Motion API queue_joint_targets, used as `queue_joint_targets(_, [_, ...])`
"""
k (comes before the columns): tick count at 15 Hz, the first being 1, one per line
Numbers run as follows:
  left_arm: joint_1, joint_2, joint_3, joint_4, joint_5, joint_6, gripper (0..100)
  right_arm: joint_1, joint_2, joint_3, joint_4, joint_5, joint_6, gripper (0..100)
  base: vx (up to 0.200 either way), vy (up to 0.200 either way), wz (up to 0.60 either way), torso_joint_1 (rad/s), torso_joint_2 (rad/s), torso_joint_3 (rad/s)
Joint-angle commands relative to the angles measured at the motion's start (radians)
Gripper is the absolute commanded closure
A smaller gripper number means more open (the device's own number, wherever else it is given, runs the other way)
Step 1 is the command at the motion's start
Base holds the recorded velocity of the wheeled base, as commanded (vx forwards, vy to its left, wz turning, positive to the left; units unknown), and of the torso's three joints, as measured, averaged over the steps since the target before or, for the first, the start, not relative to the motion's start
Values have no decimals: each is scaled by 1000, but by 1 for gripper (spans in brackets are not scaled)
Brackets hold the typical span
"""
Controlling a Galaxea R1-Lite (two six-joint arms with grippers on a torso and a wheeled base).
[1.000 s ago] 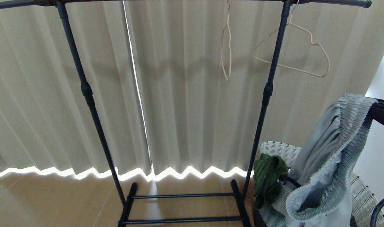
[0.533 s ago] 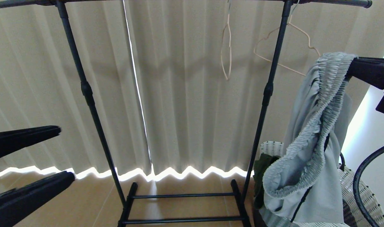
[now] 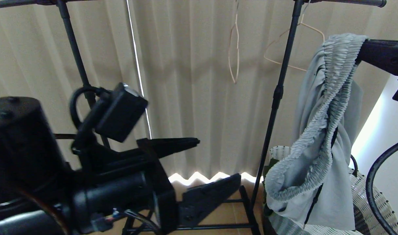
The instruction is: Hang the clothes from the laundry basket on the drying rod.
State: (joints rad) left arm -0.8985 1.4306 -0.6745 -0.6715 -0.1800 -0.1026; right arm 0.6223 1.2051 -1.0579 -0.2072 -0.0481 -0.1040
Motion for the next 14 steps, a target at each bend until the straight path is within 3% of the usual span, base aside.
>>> queue_joint_targets(1, [-115, 214, 1, -103, 60, -65, 0, 36, -1, -11, 0, -1, 0, 100, 0, 0, 0, 0, 0, 0])
queue_joint_targets(4, [-131, 286, -34, -117, 71, -71, 0, 60, -6, -11, -3, 2, 0, 100, 0, 0, 0, 0, 0, 0])
queue_joint_targets(7, [-103, 358, -93, -117, 142, -97, 0, 92, -15, -10, -4, 5, 0, 100, 0, 0, 0, 0, 0, 0])
queue_joint_targets(14, [-36, 461, -125, -115, 163, -109, 0, 117, -47, -10, 0, 5, 0, 100, 0, 0, 0, 0, 0, 0])
